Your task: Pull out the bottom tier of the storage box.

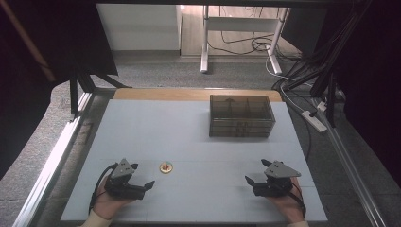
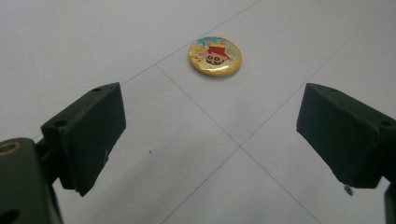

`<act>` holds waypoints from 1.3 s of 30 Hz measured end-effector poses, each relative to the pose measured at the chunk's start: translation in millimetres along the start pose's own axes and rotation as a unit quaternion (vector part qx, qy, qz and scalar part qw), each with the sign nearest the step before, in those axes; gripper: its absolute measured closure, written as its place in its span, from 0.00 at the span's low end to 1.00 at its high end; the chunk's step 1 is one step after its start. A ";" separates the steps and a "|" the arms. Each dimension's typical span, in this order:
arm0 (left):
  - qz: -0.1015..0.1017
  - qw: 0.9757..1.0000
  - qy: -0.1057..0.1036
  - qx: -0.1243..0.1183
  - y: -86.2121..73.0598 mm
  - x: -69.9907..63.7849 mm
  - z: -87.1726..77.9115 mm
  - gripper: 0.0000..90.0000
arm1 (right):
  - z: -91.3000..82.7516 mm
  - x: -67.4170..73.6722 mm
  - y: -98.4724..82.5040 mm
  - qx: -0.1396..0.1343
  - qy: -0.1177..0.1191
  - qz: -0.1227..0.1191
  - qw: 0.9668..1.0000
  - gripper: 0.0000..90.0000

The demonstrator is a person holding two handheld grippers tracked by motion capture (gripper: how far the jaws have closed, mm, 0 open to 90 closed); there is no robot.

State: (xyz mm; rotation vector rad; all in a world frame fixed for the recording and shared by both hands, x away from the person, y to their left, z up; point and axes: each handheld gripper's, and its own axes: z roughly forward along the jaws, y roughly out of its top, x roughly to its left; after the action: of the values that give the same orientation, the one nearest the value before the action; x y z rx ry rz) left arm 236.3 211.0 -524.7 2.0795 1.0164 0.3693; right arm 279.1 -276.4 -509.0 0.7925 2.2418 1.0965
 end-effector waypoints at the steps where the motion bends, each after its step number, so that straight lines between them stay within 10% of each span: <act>1: 0.001 1.000 0.000 -0.001 -0.1 -0.1 0.0 0.09 | 0.1 0.8 0.5 0.001 -0.003 -0.006 1.000 0.16; 14: 0.002 1.000 -0.001 0.002 -0.7 0.0 1.7 0.09 | 4.2 7.9 4.4 0.023 -0.030 -0.071 0.997 0.18; 39: 0.005 1.000 -0.001 0.007 -1.3 -0.4 3.2 0.09 | 8.3 9.6 8.2 0.037 -0.064 -0.117 0.990 0.22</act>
State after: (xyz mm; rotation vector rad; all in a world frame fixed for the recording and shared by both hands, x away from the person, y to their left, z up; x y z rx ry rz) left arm 237.1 209.6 -527.8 2.0967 1.0114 0.3666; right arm 280.2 -261.3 -508.6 0.5926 2.2110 0.8343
